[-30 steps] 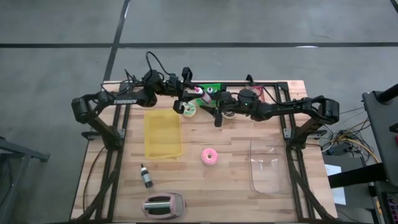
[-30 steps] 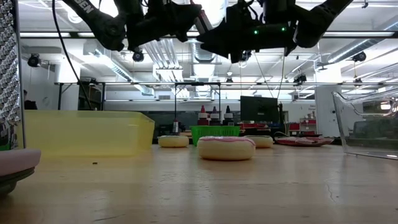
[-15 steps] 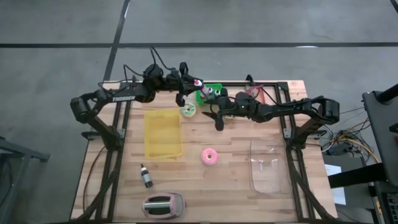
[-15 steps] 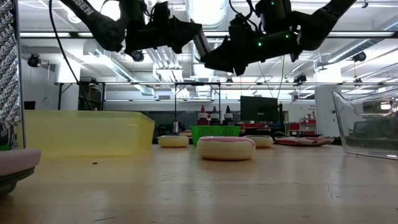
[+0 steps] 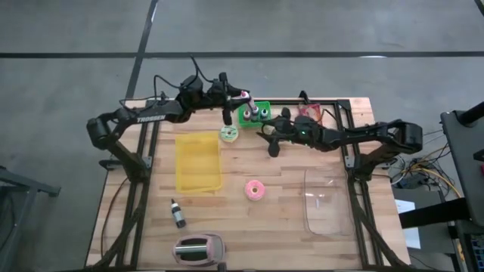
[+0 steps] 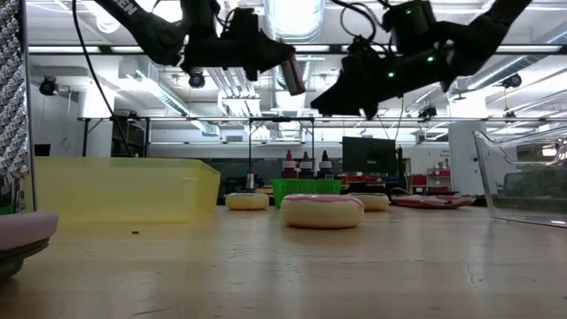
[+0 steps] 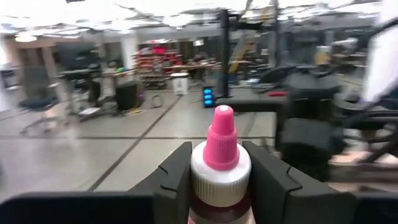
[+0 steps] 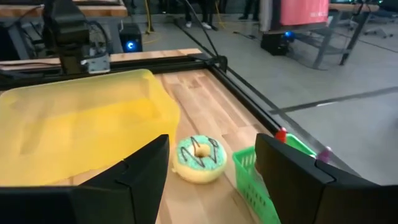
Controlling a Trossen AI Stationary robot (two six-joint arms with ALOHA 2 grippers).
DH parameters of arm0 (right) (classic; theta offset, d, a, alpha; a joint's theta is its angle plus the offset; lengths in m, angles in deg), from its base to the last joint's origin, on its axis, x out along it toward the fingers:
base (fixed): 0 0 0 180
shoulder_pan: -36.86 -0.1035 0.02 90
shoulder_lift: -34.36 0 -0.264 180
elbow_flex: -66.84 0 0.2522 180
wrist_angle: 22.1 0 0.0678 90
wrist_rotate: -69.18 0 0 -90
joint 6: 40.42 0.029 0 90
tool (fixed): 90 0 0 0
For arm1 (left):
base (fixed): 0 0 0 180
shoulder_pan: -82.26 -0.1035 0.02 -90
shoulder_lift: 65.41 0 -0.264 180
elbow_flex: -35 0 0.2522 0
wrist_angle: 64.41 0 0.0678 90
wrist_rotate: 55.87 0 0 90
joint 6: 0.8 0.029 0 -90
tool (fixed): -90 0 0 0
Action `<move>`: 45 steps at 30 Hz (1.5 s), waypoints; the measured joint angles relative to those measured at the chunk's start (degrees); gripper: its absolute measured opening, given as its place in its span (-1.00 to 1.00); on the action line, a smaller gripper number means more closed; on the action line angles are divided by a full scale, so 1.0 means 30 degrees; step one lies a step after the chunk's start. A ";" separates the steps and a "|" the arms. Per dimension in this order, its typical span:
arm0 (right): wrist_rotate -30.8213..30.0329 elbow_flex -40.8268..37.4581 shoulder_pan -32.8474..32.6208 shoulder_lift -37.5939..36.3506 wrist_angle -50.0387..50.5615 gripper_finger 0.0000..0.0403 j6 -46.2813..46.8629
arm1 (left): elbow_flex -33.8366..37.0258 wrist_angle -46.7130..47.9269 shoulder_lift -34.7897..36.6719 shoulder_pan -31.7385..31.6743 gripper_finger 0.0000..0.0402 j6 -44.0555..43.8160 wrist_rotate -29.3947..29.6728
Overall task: Pick & Place Food Item
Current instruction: Put the pink food coloring bottle into the green bin
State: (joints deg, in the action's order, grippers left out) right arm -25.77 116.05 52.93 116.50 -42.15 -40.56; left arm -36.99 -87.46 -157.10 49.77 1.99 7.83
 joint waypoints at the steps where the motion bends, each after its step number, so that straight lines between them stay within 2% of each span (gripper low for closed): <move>1: -0.0057 -0.0280 -0.0072 -0.0383 0.0081 0.15 0.0000 | -0.0030 -0.0007 -0.0171 0.0051 -0.44 -0.0013 0.0514; 9: -0.0431 -0.2475 -0.0434 -0.3708 0.0004 0.14 0.0108 | -0.1747 0.1263 -0.2558 0.0886 -0.44 -0.0780 0.3169; 15: -0.0557 -0.3535 -0.0653 -0.5463 0.0021 0.14 0.0210 | -0.3930 0.2668 -0.4282 0.1357 -0.44 0.0441 0.5931; 19: -0.0570 -0.3827 -0.0897 -0.5832 0.0147 0.14 0.0026 | -0.4960 0.3906 -0.5212 0.1424 -0.44 0.0740 0.7853; 24: -0.0669 -0.3805 -0.1042 -0.5857 -0.0056 0.14 -0.0238 | -0.5406 0.3915 -0.5807 0.1431 -0.44 0.0809 0.9929; 30: -0.0788 -0.3805 -0.1127 -0.5842 -0.0227 0.14 -0.0525 | -0.5377 0.3841 -0.6247 0.1388 -0.44 0.0611 1.1064; 33: -0.0781 -0.3805 -0.1156 -0.5835 -0.0313 0.14 -0.0562 | -0.5345 0.3721 -0.6249 0.1293 -0.44 0.0663 1.0847; 39: -0.0777 -0.3805 -0.1156 -0.5827 -0.0320 0.14 -0.0670 | -0.5270 0.4222 -0.5591 0.1285 -0.44 0.0819 0.8107; 45: -0.0766 -0.3805 -0.1156 -0.5827 -0.0234 0.14 -0.0683 | -0.5187 0.6482 -0.3645 0.1471 -0.44 0.1539 0.5634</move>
State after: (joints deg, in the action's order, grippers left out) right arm -28.07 104.64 49.46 99.02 -42.85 -42.61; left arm -52.56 -68.02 -168.03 54.18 6.61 24.73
